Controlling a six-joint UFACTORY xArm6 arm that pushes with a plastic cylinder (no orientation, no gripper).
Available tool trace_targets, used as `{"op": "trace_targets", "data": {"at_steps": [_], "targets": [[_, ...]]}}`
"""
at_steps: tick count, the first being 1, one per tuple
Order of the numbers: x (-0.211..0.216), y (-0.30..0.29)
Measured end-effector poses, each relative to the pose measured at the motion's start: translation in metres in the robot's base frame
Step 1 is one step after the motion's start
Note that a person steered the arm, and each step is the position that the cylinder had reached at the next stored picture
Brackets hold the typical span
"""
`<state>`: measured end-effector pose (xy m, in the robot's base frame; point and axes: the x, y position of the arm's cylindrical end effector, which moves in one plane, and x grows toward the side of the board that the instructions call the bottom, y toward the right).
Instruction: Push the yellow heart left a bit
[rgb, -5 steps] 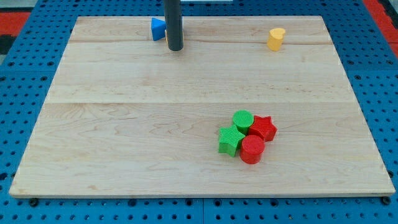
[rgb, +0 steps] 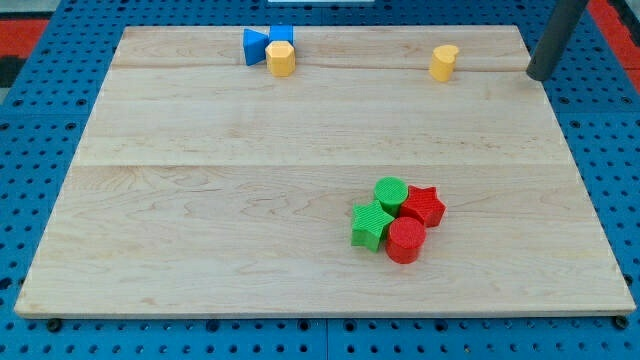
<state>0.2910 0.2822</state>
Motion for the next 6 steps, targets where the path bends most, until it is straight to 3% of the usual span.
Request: {"op": "trace_targets", "data": {"at_steps": [3, 5, 6], "targets": [[-0.01, -0.108], [-0.017, -0.118], [-0.023, -0.095]]}}
